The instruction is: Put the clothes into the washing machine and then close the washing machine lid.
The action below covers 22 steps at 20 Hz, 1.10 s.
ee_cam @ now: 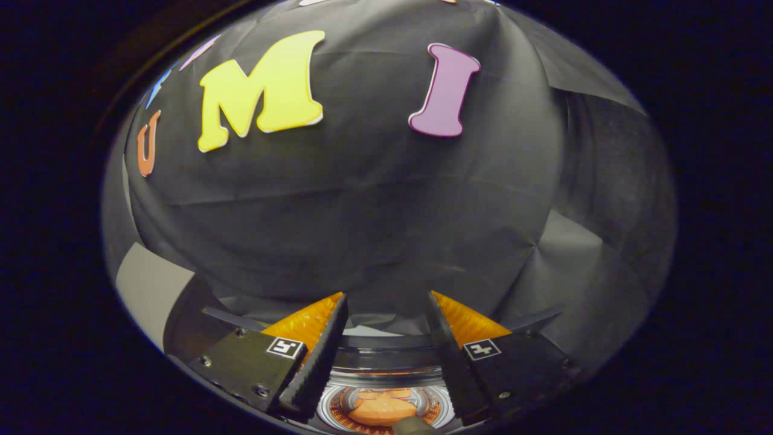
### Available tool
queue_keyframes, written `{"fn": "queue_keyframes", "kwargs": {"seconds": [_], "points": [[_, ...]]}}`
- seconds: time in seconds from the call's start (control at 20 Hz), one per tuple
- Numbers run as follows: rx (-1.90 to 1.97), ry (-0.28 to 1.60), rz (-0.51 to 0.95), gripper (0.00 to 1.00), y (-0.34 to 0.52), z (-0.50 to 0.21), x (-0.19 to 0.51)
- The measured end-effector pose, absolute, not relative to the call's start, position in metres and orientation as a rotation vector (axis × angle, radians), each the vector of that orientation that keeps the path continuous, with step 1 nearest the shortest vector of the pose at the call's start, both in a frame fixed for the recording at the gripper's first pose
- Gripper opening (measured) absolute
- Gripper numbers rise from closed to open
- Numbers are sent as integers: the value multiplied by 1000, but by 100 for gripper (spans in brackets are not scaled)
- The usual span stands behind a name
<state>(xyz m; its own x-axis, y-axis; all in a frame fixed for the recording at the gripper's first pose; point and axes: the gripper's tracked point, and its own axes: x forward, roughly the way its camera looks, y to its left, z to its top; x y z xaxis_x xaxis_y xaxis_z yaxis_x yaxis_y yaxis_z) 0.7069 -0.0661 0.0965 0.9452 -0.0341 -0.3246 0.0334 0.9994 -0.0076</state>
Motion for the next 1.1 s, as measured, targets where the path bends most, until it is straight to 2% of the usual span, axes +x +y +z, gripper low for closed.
{"fn": "queue_keyframes", "kwargs": {"seconds": [0.05, 0.15, 0.8, 1.1], "points": [[-19, 340, -50, 83, -71, 91, 707], [4, 285, -31, 94, -71, 94, 709], [25, 53, -5, 94, -70, 99, 703], [25, 14, 3, 94, -68, 97, 695]]}}
